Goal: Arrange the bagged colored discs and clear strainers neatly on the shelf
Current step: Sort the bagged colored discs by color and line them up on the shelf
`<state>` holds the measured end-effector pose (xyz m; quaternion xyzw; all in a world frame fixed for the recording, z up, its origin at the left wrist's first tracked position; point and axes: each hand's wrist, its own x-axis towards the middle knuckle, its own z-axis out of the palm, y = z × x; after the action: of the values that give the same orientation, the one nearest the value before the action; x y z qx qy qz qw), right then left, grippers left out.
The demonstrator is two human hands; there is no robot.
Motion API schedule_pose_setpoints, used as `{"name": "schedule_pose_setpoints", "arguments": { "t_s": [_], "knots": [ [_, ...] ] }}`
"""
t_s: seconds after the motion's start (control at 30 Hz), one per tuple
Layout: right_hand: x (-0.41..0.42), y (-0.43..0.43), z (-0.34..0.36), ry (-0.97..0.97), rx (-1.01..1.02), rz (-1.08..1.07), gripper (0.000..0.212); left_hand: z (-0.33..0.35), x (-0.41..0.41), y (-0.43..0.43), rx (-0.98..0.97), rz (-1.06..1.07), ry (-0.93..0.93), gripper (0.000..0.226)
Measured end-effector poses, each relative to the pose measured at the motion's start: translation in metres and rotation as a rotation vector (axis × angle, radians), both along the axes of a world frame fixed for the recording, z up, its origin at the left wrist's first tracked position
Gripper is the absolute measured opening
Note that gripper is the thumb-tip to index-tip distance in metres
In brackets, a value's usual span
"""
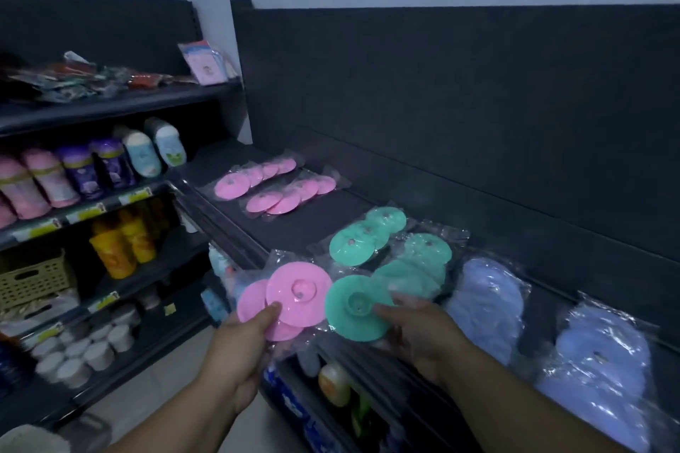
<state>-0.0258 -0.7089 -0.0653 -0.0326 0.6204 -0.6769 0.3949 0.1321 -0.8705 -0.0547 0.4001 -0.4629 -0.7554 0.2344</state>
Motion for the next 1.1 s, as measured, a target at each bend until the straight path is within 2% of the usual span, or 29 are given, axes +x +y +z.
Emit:
{"name": "schedule_pose_setpoints", "arguments": {
  "t_s": [0.1,0.23,0.4,0.5,0.6,0.67,0.73,0.83,0.9,1.0,1.1],
  "knots": [
    [-0.002,-0.026,0.000,-0.008,-0.044,-0.068,0.021,-0.003,-0.022,-0.036,-0.047,-0.083,-0.011,0.008],
    [-0.006,-0.065,-0.007,0.003,-0.025,-0.351,0.025,-0.002,-0.043,-0.101,-0.122,-0.125,-0.001,0.022],
    [-0.001,-0.110,-0.009,0.075,0.056,-0.527,0.024,-0.007,-0.061,-0.175,-0.165,-0.172,0.022,0.048],
    [-0.003,-0.129,-0.005,0.236,0.184,-0.652,0.027,-0.011,-0.072,-0.196,-0.162,-0.169,0.042,0.045],
    [-0.011,-0.137,0.004,0.573,0.323,-0.719,0.021,-0.011,-0.082,-0.205,-0.152,-0.195,0.068,0.036],
    [-0.016,-0.141,0.005,0.920,0.425,-0.674,0.020,-0.012,-0.086,-0.208,-0.163,-0.200,0.074,0.036],
    [-0.021,-0.143,-0.006,1.238,0.556,-0.552,0.028,-0.014,-0.089,-0.211,-0.163,-0.192,0.065,0.038],
    [-0.023,-0.149,-0.025,1.482,0.726,-0.333,0.042,-0.010,-0.094,-0.219,-0.155,-0.209,0.062,0.042],
    [-0.022,-0.155,-0.033,1.501,0.791,-0.248,0.043,-0.009,-0.097,-0.223,-0.157,-0.225,0.095,0.038],
    [-0.018,-0.165,-0.036,1.376,0.877,-0.073,0.035,-0.008,-0.095,-0.222,-0.162,-0.254,0.114,0.039],
    [-0.017,-0.169,-0.032,1.181,0.978,0.100,0.053,-0.011,-0.094,-0.222,-0.156,-0.261,0.112,0.042]
  ]
}}
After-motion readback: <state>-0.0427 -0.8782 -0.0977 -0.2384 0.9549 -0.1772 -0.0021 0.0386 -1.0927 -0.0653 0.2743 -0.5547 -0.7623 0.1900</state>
